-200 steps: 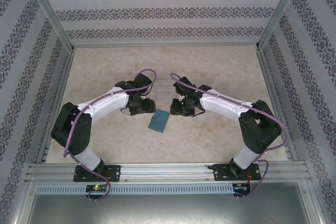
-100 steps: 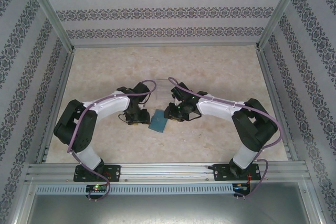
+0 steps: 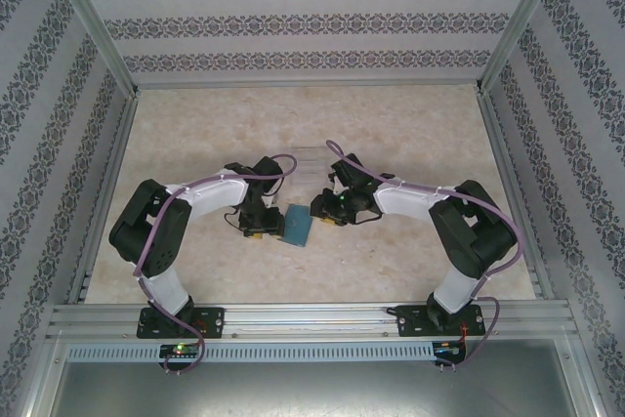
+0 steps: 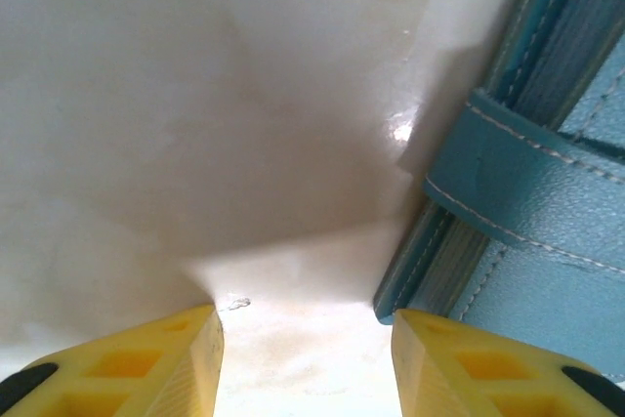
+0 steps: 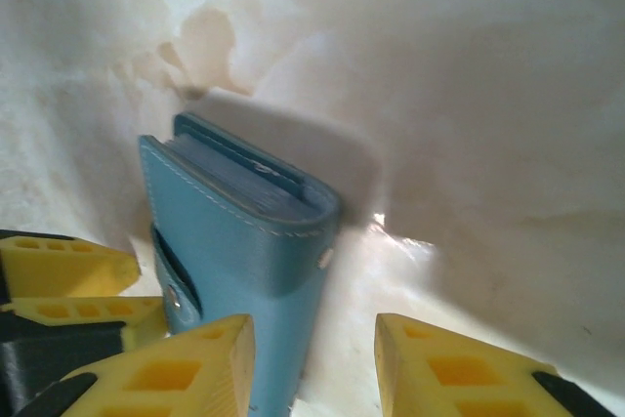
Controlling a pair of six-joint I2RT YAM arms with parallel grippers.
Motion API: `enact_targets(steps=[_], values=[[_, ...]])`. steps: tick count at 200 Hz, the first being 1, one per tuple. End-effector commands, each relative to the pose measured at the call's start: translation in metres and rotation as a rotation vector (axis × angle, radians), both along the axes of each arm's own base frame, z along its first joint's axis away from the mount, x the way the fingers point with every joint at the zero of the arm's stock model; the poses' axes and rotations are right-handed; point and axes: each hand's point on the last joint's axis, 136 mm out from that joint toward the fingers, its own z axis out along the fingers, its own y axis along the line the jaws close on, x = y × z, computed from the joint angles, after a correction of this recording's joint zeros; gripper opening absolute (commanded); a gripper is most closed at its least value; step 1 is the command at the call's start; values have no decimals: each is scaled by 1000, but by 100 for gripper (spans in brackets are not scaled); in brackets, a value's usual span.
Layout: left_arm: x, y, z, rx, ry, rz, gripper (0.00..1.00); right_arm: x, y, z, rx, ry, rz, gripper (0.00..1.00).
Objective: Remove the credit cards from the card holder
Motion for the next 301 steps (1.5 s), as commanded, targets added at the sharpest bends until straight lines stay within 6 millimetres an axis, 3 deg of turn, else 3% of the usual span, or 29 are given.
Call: enact_targets(steps=[1,58,114,178,236,301], values=[[-1,-24,9,-95,-13,-8,48,1,12,0,68,7,41,38],[26,-35,40,-137,-122,38,51,5,21,-9,84,26,55,38],[35,-55,44,-208,-124,43,48,5,23,-12,97,24,57,25],[31,-61,30,-136,-99,-18,46,3,25,-14,102,36,63,13],[30,-47,12,11,-95,-39,44,0,27,-15,96,39,67,12],[26,-43,-4,42,-69,-46,39,-3,29,-14,94,37,69,11]])
